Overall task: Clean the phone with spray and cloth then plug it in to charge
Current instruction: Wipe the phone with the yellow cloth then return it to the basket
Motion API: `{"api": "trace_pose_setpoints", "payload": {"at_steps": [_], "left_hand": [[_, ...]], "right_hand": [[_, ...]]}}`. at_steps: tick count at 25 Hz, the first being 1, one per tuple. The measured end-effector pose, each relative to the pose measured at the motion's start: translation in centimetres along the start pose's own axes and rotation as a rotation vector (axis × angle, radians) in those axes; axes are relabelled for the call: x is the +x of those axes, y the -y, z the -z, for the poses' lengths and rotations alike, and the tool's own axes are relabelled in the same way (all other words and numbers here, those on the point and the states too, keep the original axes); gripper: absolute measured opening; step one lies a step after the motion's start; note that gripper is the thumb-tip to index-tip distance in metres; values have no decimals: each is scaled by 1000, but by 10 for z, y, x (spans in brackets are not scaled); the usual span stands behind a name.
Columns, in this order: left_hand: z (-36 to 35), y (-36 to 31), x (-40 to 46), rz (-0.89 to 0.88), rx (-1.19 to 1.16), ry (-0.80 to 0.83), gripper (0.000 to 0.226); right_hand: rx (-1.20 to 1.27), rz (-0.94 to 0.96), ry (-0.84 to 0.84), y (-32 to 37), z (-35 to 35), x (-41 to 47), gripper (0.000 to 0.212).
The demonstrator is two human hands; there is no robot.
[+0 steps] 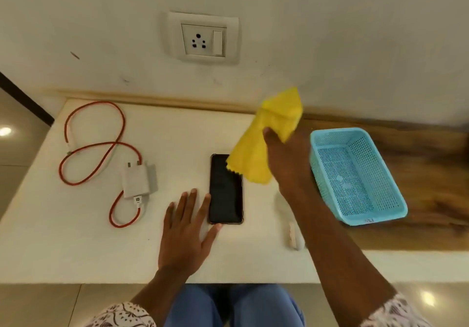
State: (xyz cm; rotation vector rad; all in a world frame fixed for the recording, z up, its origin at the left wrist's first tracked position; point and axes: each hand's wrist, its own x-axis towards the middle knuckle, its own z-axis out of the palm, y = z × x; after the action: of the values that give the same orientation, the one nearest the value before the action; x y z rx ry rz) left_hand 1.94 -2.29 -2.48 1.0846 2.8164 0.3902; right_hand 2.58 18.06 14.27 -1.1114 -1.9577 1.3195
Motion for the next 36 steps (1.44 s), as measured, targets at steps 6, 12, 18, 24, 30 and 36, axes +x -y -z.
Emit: {"api": "trace_pose_setpoints", "payload": {"at_steps": [6,12,18,24,30,36], "left_hand": [[-2,1,0,2,-3,-2,66],[-1,0,0,1,-4,-16,65],[-2,1,-1,9,-11,-18,65],[-3,1,-1,10,-15,-26,65],[-3,1,-1,3,-35,-33,64],[-5,2,-1,-15,-48,-55,64]], "right_hand": [[-603,459,480,-47,-71,22,56],[-965,542,757,-97,-75,32,64],[-906,491,723,-107,-74,22,68],[-822,486,622,-119,-72,3,65],[-727,467,560,-125,-66,-21,57],[-689,508,496,-133,-58,-43,69]]}}
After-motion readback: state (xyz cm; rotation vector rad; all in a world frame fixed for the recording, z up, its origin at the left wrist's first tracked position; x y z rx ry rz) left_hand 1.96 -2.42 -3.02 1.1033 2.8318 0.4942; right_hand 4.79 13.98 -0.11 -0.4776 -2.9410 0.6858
